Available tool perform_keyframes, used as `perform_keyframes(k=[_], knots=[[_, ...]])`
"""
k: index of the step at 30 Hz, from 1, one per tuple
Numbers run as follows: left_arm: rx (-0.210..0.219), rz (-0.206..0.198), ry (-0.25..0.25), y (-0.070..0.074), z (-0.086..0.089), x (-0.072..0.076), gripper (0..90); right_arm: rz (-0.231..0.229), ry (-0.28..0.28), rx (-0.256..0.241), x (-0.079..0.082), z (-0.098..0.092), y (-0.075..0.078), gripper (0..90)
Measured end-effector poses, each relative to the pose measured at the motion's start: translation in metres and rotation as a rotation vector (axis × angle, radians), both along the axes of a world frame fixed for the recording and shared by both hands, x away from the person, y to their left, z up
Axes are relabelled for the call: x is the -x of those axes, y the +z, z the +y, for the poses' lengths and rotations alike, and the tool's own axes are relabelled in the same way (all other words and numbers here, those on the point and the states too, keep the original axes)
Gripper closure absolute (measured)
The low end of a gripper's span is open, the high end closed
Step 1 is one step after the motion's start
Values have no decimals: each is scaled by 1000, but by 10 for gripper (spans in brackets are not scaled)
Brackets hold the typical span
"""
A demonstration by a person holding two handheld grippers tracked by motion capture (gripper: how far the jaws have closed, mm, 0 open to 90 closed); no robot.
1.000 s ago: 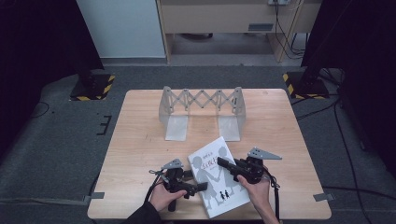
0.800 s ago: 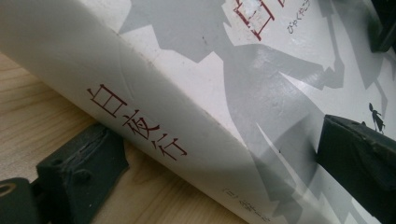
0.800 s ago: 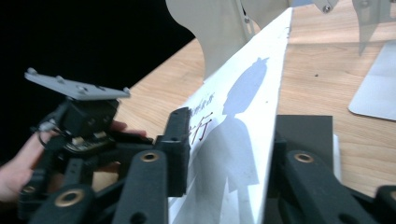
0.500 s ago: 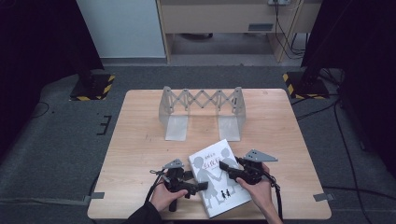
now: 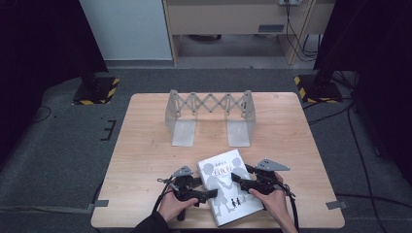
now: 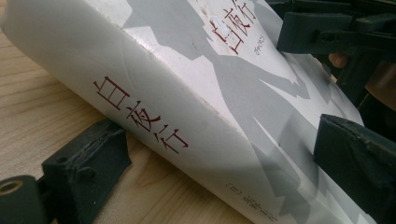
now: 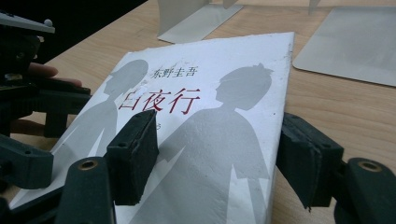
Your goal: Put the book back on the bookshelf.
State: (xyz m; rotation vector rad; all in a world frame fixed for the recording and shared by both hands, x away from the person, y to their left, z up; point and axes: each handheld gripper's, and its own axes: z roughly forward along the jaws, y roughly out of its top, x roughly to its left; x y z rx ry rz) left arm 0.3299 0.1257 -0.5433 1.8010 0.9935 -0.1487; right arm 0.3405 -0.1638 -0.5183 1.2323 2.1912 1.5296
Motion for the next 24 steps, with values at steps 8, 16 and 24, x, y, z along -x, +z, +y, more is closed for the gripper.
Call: perform_keyframes(k=[8,16,24], knots=[[-6,-4,6,0,-2,0,29,44,-5,-15,-2,-3,-6,312],[-3,-3,12,0,-2,0,29,78,6,-15,0,-11,-9,262],[1,0,20,0,-2,0,30,92,8,-36,-2,-12,-12,250]])
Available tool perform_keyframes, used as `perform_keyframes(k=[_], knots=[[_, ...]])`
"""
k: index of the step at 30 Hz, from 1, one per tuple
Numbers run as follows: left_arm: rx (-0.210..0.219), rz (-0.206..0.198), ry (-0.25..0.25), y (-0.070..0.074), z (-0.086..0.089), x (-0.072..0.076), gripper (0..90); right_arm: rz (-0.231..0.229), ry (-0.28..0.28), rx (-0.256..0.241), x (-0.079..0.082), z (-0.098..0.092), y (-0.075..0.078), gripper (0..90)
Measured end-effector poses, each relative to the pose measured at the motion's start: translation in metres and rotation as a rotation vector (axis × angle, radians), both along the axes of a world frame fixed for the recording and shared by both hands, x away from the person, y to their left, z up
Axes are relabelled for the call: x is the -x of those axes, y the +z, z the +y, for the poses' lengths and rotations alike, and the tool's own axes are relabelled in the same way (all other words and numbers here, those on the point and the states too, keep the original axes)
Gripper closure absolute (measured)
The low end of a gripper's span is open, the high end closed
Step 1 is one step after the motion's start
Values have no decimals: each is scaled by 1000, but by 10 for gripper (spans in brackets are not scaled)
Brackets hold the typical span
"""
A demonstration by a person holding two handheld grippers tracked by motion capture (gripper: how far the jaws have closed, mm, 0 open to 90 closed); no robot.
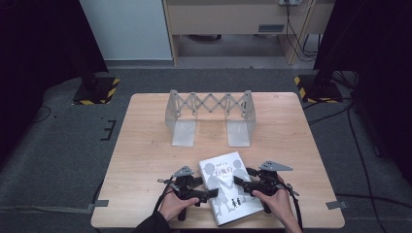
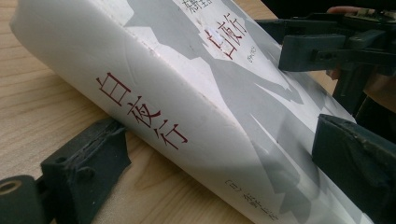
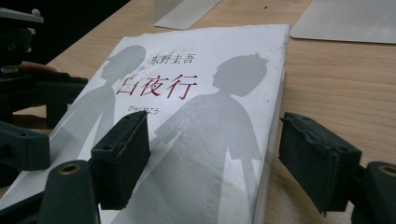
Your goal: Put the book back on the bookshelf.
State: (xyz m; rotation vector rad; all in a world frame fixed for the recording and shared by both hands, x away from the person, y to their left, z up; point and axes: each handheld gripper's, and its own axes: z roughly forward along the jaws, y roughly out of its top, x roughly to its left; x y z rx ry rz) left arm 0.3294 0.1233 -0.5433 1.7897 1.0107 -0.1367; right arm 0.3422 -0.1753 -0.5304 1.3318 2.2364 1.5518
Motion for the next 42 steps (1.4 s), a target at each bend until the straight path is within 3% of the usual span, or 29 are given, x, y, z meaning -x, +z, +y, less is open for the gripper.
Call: perform_keyframes(k=[11,15,26,37,42], knots=[[3,6,29,0,-1,-2,60,16,2,-41,-2,5,-3,260],[3,38,38,2,0,-5,92,30,4,-58,-3,5,-4,269],[-4,45,24,3,2,-6,100,7,-7,-40,-3,6,0,332],[-11,1,31,12,3,-5,123,-37,-21,-55,0,5,8,397],[-34,-36,32,21,5,-7,136,-97,-37,-86,0,6,16,456]])
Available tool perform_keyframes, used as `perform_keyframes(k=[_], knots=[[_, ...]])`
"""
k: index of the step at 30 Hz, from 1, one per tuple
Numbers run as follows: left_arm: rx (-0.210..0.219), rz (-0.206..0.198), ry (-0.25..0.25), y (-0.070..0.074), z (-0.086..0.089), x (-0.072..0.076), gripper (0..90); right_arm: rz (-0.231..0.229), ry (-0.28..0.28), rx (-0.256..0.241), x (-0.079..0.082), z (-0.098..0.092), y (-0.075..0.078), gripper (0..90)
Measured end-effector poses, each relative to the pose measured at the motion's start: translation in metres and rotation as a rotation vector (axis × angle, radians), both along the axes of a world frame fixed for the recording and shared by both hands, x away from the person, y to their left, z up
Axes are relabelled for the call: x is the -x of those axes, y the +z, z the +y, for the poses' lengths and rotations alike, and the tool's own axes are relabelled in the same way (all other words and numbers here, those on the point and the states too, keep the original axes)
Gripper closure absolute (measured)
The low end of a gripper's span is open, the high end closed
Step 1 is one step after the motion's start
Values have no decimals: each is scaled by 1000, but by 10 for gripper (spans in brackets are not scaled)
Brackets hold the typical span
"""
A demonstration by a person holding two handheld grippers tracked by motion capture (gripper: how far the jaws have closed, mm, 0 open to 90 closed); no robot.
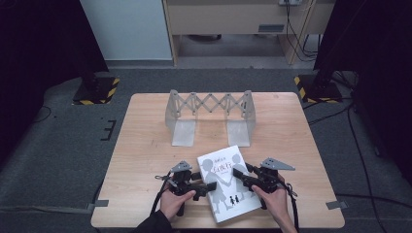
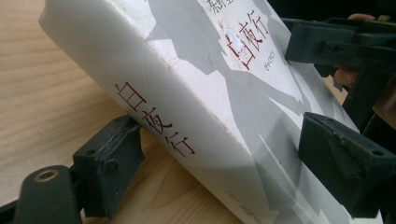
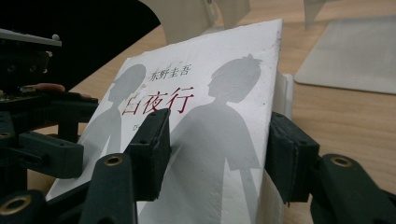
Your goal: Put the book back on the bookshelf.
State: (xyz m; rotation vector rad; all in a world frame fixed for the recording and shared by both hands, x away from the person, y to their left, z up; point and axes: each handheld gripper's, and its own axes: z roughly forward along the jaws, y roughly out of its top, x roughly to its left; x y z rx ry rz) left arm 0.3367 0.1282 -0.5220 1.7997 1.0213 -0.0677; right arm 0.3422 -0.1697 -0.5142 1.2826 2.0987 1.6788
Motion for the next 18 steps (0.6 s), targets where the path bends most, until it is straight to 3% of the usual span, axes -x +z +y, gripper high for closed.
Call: perform_keyframes(k=[8,18], knots=[[70,-28,54,8,6,-4,230,-63,-14,-21,0,0,5,476],[116,-89,74,19,10,-5,295,-148,-13,-61,3,0,14,514]])
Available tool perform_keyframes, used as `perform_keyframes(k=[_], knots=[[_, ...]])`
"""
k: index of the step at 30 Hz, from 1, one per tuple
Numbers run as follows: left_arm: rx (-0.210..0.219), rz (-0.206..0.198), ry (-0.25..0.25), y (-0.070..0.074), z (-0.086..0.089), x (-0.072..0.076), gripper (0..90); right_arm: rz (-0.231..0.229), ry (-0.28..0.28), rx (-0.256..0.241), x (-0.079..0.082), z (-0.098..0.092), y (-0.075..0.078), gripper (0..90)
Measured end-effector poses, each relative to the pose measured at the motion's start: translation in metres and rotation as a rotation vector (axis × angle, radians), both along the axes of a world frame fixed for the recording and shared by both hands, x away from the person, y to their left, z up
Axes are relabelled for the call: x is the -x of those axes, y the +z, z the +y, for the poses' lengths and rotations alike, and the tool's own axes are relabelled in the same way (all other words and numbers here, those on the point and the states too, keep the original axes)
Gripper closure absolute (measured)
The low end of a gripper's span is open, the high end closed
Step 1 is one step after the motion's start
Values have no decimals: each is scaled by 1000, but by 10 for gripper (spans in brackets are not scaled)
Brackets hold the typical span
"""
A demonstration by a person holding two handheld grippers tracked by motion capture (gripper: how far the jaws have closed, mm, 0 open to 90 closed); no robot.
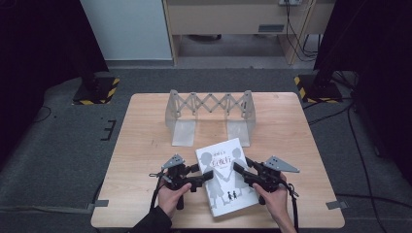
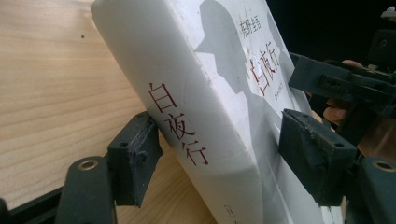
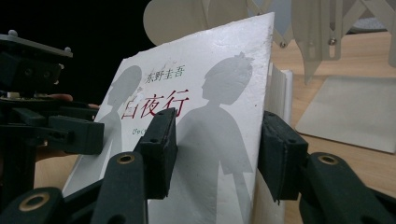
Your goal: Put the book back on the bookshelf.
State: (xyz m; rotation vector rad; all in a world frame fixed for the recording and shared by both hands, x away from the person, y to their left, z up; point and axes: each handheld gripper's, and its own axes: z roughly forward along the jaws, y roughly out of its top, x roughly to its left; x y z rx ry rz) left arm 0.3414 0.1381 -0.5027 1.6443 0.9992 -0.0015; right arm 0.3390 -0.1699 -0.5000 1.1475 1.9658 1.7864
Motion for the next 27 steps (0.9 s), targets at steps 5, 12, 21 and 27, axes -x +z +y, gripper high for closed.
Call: perform_keyframes(k=[5,12,21,27], knots=[[35,-9,-4,-2,-1,0,298,-13,9,2,2,0,0,513],[85,13,-29,-10,-8,-7,274,-4,3,-3,1,0,-1,513],[71,8,-43,-14,-13,-7,269,49,6,10,-1,0,-6,494],[89,14,-40,-14,-11,-6,298,66,13,10,-3,-1,-7,447]])
